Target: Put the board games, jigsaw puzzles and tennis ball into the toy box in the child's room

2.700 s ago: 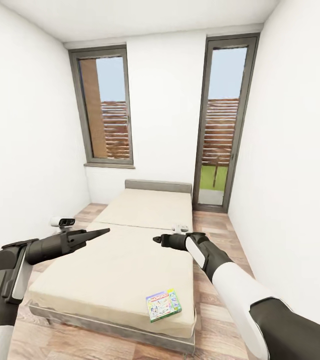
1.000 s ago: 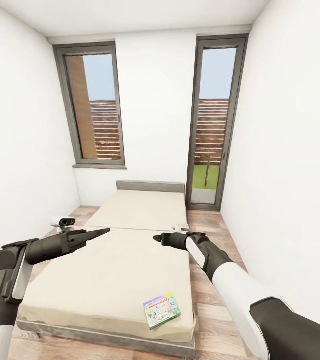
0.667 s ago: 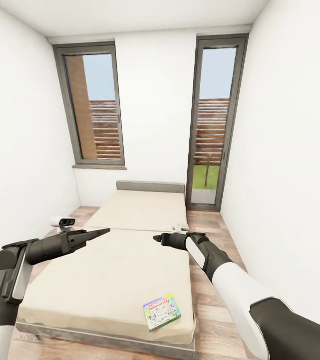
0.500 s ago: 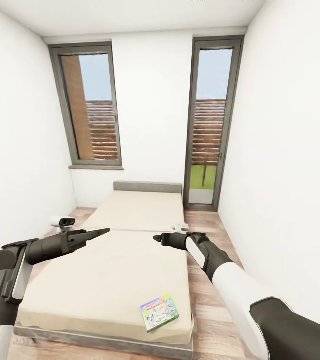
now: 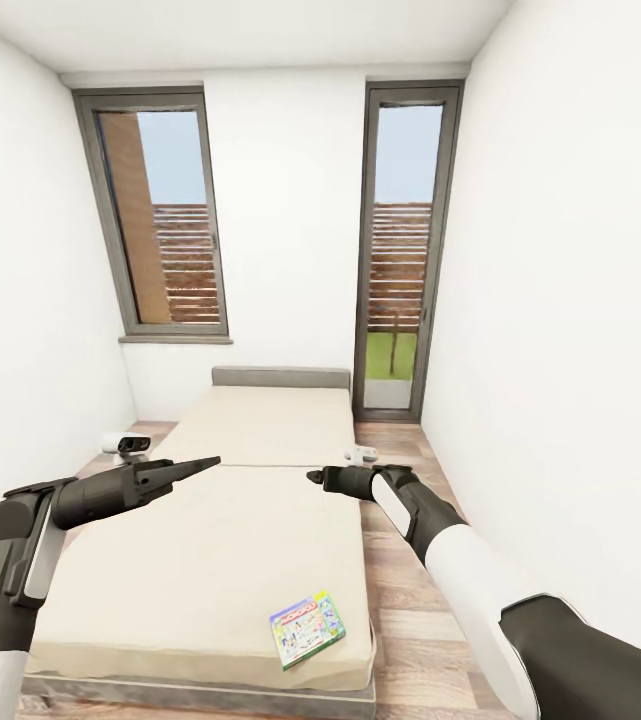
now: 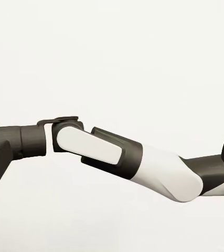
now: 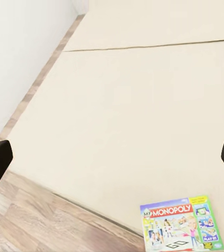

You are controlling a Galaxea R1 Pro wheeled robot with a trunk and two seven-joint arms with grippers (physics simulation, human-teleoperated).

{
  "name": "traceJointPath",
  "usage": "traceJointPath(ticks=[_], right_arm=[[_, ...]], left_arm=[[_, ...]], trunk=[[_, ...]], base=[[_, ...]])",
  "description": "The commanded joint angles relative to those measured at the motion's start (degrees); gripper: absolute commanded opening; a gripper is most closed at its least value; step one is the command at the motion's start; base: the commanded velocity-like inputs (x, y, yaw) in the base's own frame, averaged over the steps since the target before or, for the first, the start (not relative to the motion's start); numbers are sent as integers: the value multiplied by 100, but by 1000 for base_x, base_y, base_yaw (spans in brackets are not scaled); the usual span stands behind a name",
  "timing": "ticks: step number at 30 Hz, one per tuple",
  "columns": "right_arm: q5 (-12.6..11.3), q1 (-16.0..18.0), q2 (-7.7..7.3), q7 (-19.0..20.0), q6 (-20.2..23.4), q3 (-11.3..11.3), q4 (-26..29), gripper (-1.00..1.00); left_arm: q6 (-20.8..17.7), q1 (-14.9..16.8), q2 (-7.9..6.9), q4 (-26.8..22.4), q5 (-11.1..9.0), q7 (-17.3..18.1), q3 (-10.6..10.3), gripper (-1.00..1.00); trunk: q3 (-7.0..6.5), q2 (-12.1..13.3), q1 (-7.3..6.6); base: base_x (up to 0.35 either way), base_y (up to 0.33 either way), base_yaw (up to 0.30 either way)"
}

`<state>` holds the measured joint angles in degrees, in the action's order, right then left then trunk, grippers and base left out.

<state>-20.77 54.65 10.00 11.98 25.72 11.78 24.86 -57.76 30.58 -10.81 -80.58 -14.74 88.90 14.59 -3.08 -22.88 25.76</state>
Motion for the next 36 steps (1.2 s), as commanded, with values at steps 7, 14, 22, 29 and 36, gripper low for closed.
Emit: traceJointPath(ticks=[7, 14, 22, 29, 36], right_arm=[[2, 2, 0, 6, 24, 8, 2, 100], [2, 2, 0, 6, 21, 9, 2, 100], [2, 2, 0, 6, 21, 6, 4, 100], [-5, 2, 0, 3, 21, 1, -3, 100], [-12, 2, 0, -1, 19, 0, -11, 100]], left_arm=[[164, 1, -7, 62, -17, 14, 3, 100], [209, 1, -6, 162, -12, 13, 0, 100], [218, 1, -5, 176, -4, 4, 0, 100], [226, -1, -46, 399, -14, -200, 44, 100], [1000, 12, -158, 1943, 4, -325, 361, 100]], trunk=[[2, -4, 2], [2, -4, 2], [2, -4, 2], [2, -4, 2], [2, -4, 2]], base=[[0, 0, -4], [0, 0, 0], [0, 0, 0], [0, 0, 0], [0, 0, 0]])
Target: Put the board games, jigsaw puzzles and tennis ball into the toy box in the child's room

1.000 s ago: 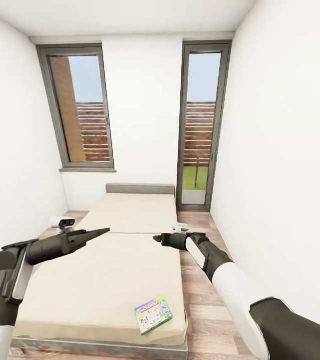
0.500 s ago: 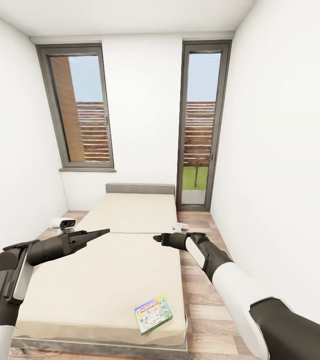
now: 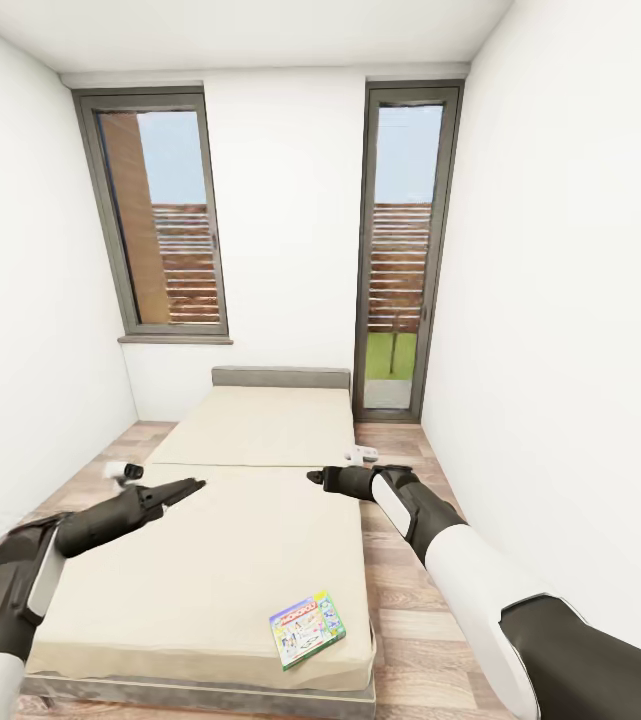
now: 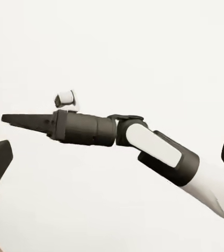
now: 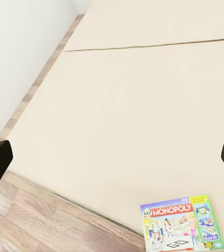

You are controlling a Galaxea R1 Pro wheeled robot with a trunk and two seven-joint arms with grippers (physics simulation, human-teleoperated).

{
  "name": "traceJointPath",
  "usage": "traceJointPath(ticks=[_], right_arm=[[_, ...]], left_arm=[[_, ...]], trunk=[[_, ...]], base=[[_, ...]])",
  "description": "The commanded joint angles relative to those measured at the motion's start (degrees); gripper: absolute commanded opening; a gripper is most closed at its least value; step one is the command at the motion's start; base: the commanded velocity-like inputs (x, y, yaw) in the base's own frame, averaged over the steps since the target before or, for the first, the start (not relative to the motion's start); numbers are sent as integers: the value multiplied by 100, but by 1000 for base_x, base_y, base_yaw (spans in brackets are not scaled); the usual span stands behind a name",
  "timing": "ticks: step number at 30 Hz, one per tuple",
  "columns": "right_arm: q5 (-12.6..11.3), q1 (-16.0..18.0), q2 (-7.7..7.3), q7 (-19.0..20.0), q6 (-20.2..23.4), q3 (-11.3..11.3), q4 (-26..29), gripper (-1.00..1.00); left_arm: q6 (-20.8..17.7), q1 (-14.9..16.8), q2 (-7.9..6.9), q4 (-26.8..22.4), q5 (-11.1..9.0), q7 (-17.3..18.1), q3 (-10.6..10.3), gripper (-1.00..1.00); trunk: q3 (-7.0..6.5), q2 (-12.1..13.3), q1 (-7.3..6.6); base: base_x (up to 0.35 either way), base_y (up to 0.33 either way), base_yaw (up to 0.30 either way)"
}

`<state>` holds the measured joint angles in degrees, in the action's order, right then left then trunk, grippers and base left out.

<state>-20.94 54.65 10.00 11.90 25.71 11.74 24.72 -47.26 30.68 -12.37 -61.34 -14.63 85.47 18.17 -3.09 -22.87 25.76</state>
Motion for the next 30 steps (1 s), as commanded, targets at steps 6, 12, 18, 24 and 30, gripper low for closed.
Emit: traceJointPath(ticks=[6, 12, 18, 24, 30], right_arm=[[9, 2, 0, 5, 16, 3, 6, 100], [10, 2, 0, 12, 13, 3, 7, 100], [10, 0, 0, 13, 19, -2, 21, 100], [17, -6, 0, 14, 28, -26, 32, 100], [17, -7, 0, 14, 26, -51, 34, 100]], left_arm=[[152, 29, -182, 664, 9, -66, 71, 100], [223, 8, -239, 1073, 23, -205, 88, 100], [665, -17, -216, 1659, 29, -327, 84, 100], [934, -18, -88, 2320, 31, -691, 90, 100], [970, -18, 129, 2473, 8, -1287, 107, 100]], trunk=[[2, -5, 2], [2, -5, 2], [2, -5, 2], [2, -5, 2], [2, -5, 2]], base=[[0, 0, 0], [0, 0, 0], [0, 0, 0], [0, 0, 0], [0, 0, 0]])
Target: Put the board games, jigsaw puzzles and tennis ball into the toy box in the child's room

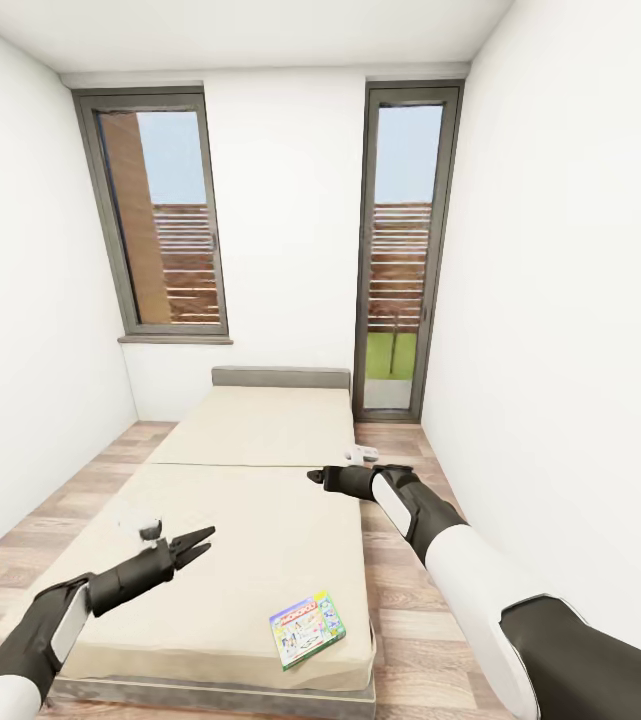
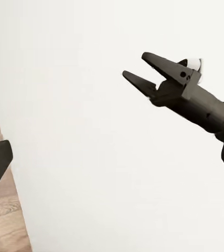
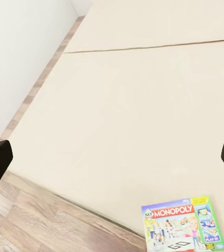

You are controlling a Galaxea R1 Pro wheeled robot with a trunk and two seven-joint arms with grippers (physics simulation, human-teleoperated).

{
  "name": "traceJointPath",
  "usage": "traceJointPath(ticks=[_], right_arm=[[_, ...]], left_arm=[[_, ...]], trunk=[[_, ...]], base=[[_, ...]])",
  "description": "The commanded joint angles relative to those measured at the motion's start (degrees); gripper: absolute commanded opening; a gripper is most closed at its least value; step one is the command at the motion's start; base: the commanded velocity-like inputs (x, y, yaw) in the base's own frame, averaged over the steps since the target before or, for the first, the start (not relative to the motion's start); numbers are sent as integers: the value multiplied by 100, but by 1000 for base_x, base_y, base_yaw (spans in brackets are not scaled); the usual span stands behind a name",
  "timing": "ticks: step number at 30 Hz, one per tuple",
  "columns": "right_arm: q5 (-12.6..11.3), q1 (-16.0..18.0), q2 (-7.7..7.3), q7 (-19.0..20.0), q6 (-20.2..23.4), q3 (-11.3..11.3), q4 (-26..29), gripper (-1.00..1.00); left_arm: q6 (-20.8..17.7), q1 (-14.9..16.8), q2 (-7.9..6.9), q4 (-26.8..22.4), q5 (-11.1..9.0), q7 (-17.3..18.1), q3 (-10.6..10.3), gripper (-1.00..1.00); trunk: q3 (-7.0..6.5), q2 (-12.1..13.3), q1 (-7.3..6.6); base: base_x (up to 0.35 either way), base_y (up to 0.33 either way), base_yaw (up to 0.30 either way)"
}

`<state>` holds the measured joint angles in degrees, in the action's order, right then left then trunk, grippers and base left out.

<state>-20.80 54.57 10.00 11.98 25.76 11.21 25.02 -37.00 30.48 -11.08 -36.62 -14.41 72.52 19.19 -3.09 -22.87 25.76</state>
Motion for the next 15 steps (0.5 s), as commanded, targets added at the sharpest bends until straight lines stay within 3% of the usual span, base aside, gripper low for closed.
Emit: traceJointPath(ticks=[1, 9, 15], right_arm=[[3, 1, 0, 6, 22, 0, 3, 100], [-2, 1, 0, 7, 17, 11, 2, 100], [-2, 1, 0, 6, 16, 17, 2, 100]], left_arm=[[-58, 2, 15, 21, -23, -123, 14, 100], [-63, 2, 42, 570, -66, -878, 48, 100], [-51, 2, 61, 663, -73, -1463, 59, 100]], trunk=[[3, -5, 2], [3, -5, 2], [3, -5, 2]], base=[[0, 0, 0], [0, 0, 0], [0, 0, 0]])
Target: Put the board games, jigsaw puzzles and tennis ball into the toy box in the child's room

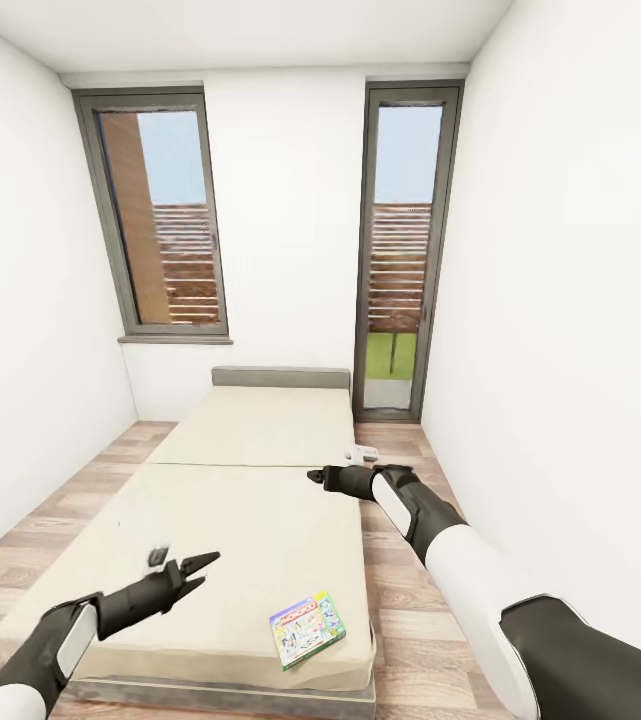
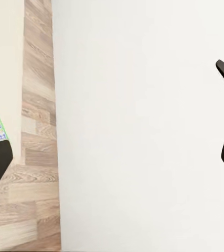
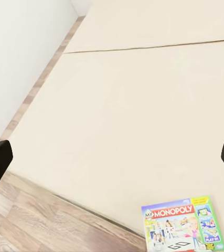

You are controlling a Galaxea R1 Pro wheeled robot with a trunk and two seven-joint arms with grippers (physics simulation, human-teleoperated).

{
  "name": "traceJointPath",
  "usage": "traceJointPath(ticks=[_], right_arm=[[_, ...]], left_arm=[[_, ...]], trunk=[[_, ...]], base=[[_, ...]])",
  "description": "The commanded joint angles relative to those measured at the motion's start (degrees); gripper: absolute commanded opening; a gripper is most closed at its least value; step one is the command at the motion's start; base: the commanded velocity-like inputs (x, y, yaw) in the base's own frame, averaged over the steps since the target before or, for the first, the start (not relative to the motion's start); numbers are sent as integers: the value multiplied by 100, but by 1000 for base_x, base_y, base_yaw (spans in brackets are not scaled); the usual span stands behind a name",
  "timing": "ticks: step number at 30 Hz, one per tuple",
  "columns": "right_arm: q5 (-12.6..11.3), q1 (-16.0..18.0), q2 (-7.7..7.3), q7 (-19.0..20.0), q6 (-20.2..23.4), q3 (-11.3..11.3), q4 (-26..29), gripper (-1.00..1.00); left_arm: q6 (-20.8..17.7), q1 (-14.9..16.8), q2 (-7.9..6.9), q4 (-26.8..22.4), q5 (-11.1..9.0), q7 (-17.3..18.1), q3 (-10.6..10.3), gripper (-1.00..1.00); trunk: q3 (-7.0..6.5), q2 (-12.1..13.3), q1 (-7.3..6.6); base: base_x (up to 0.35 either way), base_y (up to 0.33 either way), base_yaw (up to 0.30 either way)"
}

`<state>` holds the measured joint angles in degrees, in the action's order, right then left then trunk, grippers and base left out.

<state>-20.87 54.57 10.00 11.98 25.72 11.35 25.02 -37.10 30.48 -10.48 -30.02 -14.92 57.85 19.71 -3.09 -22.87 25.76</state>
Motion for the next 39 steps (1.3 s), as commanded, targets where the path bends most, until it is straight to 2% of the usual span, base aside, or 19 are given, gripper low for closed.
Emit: traceJointPath(ticks=[1, 2, 5, 13, 18, 23, 28, 39], right_arm=[[6, 1, 0, 6, 21, 3, 3, 100], [11, 1, 0, 6, 21, 1, 3, 100], [12, 1, 0, 10, 16, 0, 4, 100], [9, 1, 0, 12, 12, -2, 3, 100], [5, 1, 0, 10, 12, 4, 3, 100], [5, 1, 0, 10, 12, 7, 3, 100], [4, 1, 0, 14, 12, 9, 6, 100], [-6, -8, 0, 63, -12, 37, 20, 100]], left_arm=[[-40, 2, 16, 5, -21, -48, 7, 100], [-24, 2, 176, 12, -5, -337, 7, 100], [33, 2, 224, 13, -3, -441, 7, 100], [178, 2, 249, 14, 6, -508, -18, 100], [192, 2, 214, 26, 27, -511, -35, 100], [269, 1, 208, 182, 36, -527, -37, 100], [600, 2, 223, 377, 16, -648, -28, 100], [675, 0, 241, 417, -1, -734, -22, 100]], trunk=[[3, -5, 2], [3, -5, 2], [3, -5, 2], [3, -5, 2], [3, -5, 2], [3, -5, 2], [92, -205, 112], [290, -646, 354]], base=[[0, 0, 0], [0, 0, 0], [0, 0, 0], [0, 0, 0], [0, 0, 0], [0, 0, 0], [0, 0, 0], [0, 0, 0]])
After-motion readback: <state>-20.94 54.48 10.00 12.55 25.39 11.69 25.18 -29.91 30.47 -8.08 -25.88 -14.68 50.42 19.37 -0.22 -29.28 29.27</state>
